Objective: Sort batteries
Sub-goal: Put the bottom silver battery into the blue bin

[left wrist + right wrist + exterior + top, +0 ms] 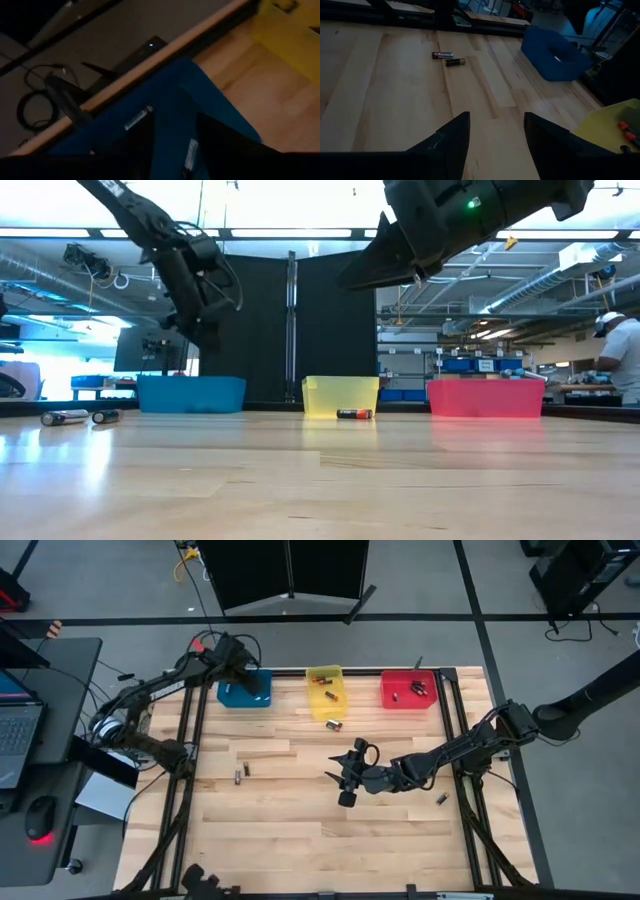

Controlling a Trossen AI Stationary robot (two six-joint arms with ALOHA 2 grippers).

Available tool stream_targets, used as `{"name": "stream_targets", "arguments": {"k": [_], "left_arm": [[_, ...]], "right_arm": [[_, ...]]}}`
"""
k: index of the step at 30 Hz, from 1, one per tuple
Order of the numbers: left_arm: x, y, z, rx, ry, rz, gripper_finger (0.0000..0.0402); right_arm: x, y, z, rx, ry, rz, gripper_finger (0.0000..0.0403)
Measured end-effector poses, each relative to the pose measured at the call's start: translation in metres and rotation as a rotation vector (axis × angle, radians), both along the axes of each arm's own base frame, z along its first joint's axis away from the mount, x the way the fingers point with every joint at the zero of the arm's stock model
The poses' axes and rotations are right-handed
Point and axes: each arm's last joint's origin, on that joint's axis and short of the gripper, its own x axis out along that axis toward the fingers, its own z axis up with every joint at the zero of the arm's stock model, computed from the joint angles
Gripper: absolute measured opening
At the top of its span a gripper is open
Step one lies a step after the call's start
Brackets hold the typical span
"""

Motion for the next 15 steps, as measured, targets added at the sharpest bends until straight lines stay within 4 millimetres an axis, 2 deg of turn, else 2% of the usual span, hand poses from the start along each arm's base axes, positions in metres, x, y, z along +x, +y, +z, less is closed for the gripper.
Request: {"name": "stream_targets", "arguments": {"k": [6, 15], "left_arm": [[-0.005, -0.041, 0.001, 0.033, -0.032, -0.086, 0.0152], [-0.011, -0.116, -0.005, 0.024, -0.172, -0.244, 0.0152]], "right_arm": [[0.001, -0.004, 0.000, 0.000, 0.001, -0.013, 0.0194], [0.001, -0.005, 0.000, 0.000, 0.001, -0.016, 0.0179]]}}
